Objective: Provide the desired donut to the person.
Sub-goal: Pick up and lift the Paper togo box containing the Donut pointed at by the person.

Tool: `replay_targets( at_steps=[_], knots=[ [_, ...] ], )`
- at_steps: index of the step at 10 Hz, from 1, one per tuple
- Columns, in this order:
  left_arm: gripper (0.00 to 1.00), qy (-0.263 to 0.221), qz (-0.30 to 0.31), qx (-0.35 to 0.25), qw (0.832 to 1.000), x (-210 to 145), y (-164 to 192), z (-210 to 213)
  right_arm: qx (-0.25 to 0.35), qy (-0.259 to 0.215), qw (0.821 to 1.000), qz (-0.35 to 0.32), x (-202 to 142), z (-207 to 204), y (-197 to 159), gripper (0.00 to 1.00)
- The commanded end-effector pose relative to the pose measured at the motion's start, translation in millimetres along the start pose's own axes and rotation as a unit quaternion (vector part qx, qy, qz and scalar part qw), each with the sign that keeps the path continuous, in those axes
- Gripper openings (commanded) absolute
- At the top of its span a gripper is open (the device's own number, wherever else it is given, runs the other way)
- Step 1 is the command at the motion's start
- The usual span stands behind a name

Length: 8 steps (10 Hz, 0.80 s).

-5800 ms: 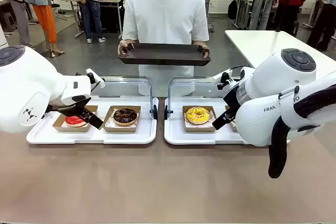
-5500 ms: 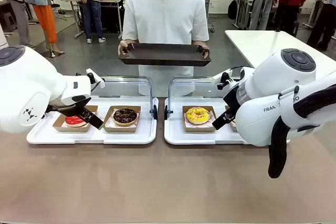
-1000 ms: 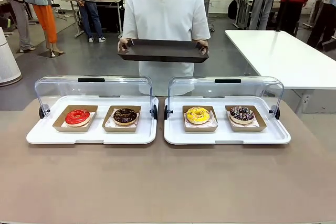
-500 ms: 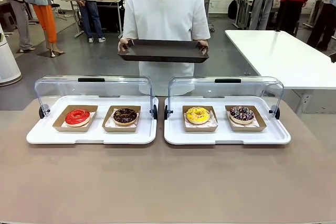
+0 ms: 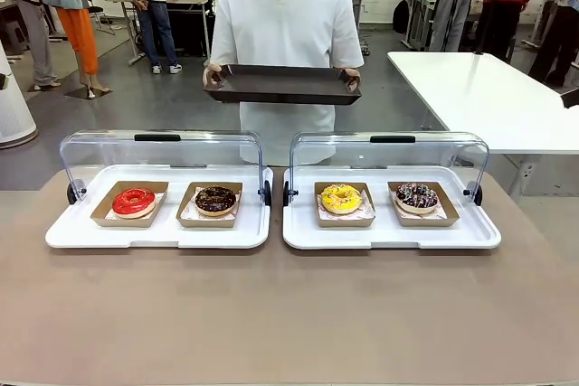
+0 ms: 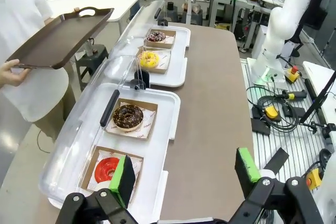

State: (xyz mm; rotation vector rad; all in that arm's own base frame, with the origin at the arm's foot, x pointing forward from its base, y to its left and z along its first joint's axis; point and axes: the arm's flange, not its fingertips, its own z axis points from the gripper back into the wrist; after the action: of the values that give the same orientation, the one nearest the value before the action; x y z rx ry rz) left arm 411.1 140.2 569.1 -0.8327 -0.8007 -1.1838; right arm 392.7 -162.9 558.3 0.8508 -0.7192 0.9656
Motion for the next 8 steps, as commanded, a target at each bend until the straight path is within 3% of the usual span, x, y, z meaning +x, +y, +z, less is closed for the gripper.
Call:
replay_targets(
  at_steps=[1, 8],
  knots=[
    [1.0, -0.014, -0.001, 0.006, 1.0, 1.3, 0.4, 2.8, -0.006, -0.004, 1.0, -0.01, -4.5, 3.8, -2.5, 1.0],
    [1.0, -0.014, -0.001, 0.006, 1.0, 1.3, 0.4, 2.8, -0.006, -0.004, 1.0, -0.01, -4.5, 3.8, -2.5, 1.0]
  ],
)
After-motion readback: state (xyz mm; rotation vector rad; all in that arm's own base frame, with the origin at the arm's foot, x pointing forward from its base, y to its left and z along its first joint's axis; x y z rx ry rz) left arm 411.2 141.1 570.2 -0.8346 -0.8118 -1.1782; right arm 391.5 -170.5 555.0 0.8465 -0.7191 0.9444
